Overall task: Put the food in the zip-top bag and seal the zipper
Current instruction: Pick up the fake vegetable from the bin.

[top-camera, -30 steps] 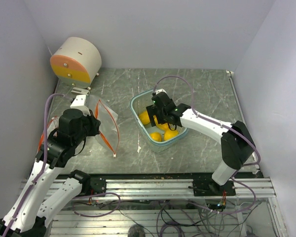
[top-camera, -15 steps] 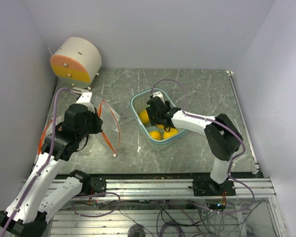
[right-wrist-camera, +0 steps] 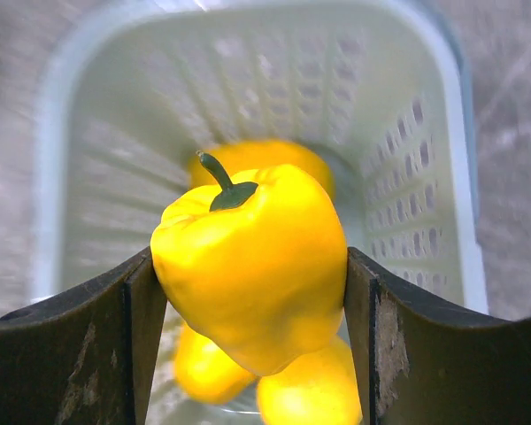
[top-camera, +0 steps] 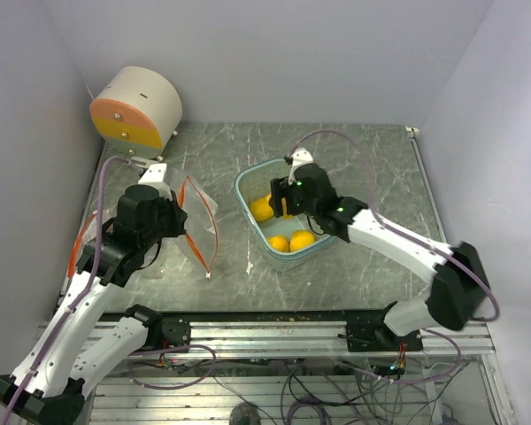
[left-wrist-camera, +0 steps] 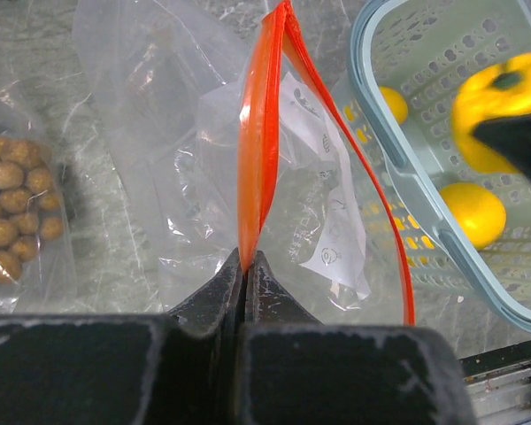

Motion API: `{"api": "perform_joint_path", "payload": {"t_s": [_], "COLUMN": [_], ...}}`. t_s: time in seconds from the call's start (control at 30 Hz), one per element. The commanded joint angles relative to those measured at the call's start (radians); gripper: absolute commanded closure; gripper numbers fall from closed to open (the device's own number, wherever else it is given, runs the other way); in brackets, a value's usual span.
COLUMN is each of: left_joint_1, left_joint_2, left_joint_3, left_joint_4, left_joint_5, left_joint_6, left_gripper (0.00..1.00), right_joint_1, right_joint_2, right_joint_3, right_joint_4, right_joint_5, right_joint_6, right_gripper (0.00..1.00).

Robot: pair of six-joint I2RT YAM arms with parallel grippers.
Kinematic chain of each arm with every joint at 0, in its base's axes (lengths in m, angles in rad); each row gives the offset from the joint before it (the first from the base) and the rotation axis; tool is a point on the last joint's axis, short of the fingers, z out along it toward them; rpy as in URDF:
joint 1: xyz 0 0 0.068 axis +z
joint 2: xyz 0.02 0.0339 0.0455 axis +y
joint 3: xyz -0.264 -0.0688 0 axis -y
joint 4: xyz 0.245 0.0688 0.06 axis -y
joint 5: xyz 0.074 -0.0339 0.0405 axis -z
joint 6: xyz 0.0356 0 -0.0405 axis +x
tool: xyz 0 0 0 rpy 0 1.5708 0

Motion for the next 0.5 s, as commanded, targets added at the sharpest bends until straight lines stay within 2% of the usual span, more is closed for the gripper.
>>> {"api": "perform_joint_path", "payload": {"t_s": [0.0, 0.17, 0.3, 0.37, 0.47], "left_joint_1": [0.007, 0.007, 0.007, 0.007, 0.007], "left_joint_2": [0.025, 0.084, 0.111, 0.116, 0.124], "left_joint_3": [-0.028, -0.033, -0.03, -0.034, -0.033], "left_joint_4": [0.099, 0.145, 0.186, 0.203, 0.214], "left_joint_5": [0.042, 0.078, 0.115, 0.124, 0.131], "left_joint_6": [-0.012, -0.026, -0.042, -0.05, -0.055], "left_gripper": [0.93, 0.93, 0.93, 0.93, 0.93], "right_joint_1": [-0.004, -0.005, 0.008, 0.048, 0.121], "right_joint_2": [-0.188, -0.263, -0.246, -0.221, -0.171], "right_joint_3": [-0.02, -0.034, -0.101, -0.127, -0.124], "right_joint_4": [0.113, 0.228, 0.474, 0.592, 0.677], "right_joint_5": [-0.245, -0.587, -0.889, -0.935, -0.928], "right_joint_6": [-0.015, 0.011, 0.151, 0.214, 0.237], "right_gripper": [0.91, 0.91, 0.91, 0.9, 0.9]}}
